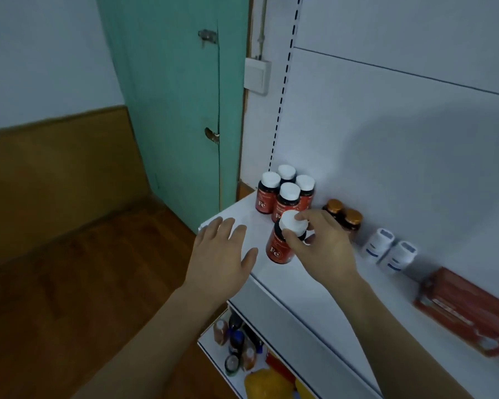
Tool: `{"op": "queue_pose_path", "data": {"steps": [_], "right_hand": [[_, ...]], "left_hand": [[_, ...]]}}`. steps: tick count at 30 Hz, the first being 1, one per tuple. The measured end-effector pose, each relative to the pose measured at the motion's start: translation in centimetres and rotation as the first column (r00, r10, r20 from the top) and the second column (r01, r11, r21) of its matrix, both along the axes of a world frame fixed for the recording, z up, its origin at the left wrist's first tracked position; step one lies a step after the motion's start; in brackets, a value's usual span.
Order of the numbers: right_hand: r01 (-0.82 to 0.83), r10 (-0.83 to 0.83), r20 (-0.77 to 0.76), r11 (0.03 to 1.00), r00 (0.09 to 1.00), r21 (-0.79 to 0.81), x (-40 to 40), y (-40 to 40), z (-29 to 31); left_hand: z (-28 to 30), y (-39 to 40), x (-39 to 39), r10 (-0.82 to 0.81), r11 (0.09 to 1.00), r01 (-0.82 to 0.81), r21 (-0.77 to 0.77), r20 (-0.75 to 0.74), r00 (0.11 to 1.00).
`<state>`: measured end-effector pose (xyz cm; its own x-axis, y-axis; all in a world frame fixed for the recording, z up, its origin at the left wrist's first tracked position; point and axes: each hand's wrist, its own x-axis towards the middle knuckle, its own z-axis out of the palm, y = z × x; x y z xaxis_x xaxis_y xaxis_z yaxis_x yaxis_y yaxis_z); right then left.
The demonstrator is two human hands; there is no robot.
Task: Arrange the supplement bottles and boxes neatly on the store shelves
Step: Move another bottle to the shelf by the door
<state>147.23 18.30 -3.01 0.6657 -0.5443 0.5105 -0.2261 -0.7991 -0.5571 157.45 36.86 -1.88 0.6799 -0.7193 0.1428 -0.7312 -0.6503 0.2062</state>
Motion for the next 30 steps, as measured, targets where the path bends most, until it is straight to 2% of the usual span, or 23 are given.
{"op": "queue_pose_path", "data": {"steps": [11,17,25,30], "right_hand": [[0.075,-0.08,-0.039,0.99,0.996,-0.118,12.5,-1.7,-2.8],[0.173,-0.192,-0.103,0.97,0.976,-0.169,15.2,-0.4,-3.0],[0.343,-0.371,-0.206,0.926,0.905,-0.159,17.2,1.5,-3.2],[0.346,-0.391,-0.219,0.912,0.894,-0.218,18.2,2.1,-3.0]], "left_hand": [[-2.5,-4.0,14.4,-0.163,0.987,0.163,0.007,-0.01,0.987],[-4.0,-5.3,19.6,-0.325,0.945,0.323,-0.04,-0.052,0.944],[-4.5,-5.4,24.4,-0.524,0.852,0.522,-0.045,-0.064,0.849],[-4.6,-5.4,25.7,-0.587,0.81,0.582,-0.075,-0.076,0.806]]}}
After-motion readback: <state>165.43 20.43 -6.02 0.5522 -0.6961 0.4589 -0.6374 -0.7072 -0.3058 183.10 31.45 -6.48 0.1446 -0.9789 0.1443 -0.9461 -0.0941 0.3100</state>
